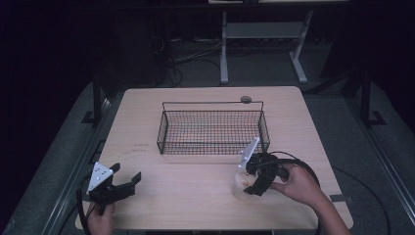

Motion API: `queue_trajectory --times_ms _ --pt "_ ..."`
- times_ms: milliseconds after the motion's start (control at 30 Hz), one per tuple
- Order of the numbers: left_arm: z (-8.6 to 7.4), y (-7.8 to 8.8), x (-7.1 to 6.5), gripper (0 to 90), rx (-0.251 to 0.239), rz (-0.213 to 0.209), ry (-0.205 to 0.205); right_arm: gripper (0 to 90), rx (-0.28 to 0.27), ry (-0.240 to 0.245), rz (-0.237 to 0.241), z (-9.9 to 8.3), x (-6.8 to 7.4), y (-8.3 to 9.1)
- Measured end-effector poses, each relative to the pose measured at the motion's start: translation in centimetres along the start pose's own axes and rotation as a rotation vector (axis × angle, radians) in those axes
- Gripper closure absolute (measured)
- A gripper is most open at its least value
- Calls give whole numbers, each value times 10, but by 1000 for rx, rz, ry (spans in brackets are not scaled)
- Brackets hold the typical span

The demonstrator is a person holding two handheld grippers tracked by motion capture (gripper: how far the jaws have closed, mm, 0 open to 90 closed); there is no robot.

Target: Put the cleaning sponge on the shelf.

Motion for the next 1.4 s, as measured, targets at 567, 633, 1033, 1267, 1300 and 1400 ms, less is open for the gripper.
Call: queue_trajectory --times_ms 567,633,1033,1267,1300,1400 --pt "0 1 1 139 -4 3 5 282 -13 13 16 5 1 4" --pt "0 1 1 139 -5 4 8 283 -13 16 17 7 1 6" --pt "0 2 2 139 -8 5 11 285 -17 34 20 14 -1 15" --pt "0 3 2 139 -10 6 12 286 -17 45 22 19 -2 20" --pt "0 3 3 139 -10 7 13 287 -15 48 23 21 -3 21" --pt "0 3 3 139 -10 6 14 288 -16 60 22 26 -4 25"
Point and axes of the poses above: each handheld gripper's, and its own axes: y roughly backward along the jaws, z roughly out of its top, x roughly to its left, the point moved 4 cm from there along -y, roughly forward along the jaws, and after that the axes turned 2 degrees about -y, right-handed, at the moved point
